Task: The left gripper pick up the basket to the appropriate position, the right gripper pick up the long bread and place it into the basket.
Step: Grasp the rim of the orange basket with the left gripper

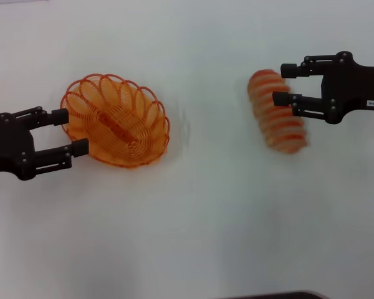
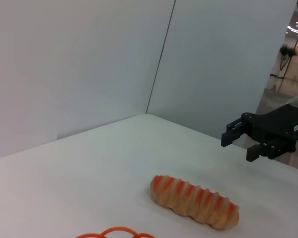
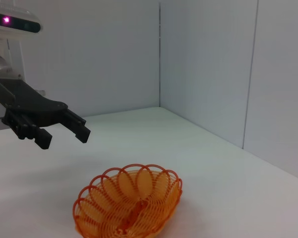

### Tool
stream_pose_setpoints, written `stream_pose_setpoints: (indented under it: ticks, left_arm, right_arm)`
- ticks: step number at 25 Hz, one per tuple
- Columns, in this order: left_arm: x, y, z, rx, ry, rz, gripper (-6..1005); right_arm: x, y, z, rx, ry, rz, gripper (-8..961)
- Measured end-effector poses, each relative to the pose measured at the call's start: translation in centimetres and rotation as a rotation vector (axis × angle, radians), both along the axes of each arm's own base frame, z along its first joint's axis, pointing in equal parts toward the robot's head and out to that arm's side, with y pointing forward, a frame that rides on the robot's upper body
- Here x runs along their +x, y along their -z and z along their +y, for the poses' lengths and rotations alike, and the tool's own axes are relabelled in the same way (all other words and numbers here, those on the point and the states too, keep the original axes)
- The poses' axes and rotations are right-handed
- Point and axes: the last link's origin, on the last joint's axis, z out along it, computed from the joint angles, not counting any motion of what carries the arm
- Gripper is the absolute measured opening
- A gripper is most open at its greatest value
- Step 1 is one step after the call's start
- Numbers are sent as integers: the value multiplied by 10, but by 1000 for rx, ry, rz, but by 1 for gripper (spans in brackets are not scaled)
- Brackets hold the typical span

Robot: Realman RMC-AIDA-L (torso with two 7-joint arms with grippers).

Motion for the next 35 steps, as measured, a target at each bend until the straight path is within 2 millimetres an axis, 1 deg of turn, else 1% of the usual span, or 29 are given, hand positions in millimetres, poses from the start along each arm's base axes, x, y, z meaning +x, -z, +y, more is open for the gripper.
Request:
stream_pose_setpoints:
  ticks: [25,35]
  left_arm:
    - [1,-3,4,13,-12,-8,762]
    - [7,-15,18,128,-20,-74,762]
  right_arm:
    - [-1,0,1,2,-2,-2,537]
    - [0,0,2,6,1,-4,537]
